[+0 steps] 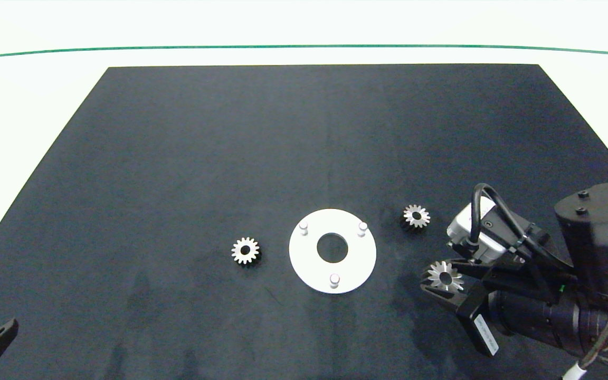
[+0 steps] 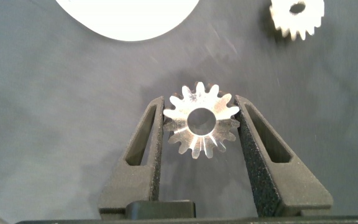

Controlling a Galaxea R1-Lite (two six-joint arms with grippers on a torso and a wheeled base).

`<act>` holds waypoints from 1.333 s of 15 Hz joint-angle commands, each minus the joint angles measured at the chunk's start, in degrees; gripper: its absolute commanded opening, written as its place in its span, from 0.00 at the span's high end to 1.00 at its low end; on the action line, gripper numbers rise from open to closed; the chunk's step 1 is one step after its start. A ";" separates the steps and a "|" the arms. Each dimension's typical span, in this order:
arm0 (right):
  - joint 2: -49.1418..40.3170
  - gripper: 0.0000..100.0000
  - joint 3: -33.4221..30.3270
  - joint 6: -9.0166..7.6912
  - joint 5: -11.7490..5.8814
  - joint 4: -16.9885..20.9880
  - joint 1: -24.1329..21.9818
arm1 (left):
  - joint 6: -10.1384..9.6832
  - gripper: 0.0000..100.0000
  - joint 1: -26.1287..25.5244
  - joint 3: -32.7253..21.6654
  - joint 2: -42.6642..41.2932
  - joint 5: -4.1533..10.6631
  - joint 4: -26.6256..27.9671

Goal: Install three planetary gears onto the carrier pins

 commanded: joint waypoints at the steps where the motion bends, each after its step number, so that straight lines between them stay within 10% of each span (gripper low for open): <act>1: 2.32 1.00 -4.34 -0.26 -0.13 1.73 3.68 | 0.02 0.00 0.00 -0.08 -0.07 0.01 0.01; 9: 14.71 1.00 -19.46 -0.35 -0.31 9.20 7.90 | 0.02 0.00 0.26 -1.66 -0.42 0.01 0.01; 20: 20.86 1.00 -22.89 -0.35 -1.27 9.20 8.96 | 0.02 0.00 0.18 -2.63 -0.33 0.01 0.01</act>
